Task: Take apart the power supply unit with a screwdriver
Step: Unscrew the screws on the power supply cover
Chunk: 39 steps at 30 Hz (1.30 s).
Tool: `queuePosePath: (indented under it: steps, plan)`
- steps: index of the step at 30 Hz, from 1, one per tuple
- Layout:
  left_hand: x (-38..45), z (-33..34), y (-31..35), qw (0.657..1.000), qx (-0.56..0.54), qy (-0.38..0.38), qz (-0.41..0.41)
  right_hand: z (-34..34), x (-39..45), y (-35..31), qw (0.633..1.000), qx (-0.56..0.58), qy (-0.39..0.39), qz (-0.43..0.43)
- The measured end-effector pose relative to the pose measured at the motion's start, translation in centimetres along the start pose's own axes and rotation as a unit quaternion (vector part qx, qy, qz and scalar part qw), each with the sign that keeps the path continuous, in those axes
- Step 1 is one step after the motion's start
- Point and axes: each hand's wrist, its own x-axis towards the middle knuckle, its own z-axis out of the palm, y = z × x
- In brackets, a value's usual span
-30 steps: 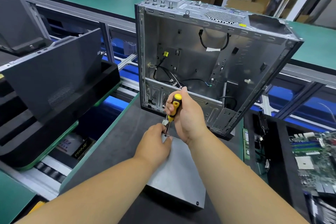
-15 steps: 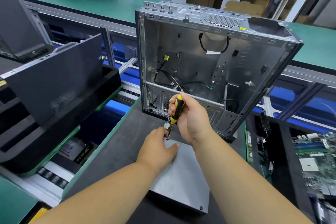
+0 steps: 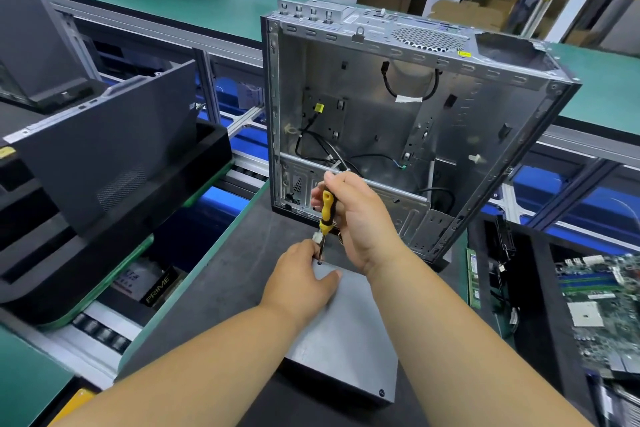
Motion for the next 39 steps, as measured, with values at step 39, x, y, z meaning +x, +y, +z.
queuePosePath:
  steps: [39]
  plan:
    - [0.2, 0.1, 0.0, 1.0, 0.005, -0.003, 0.001, 0.7, -0.1, 0.1, 0.997, 0.059, -0.036, -0.016]
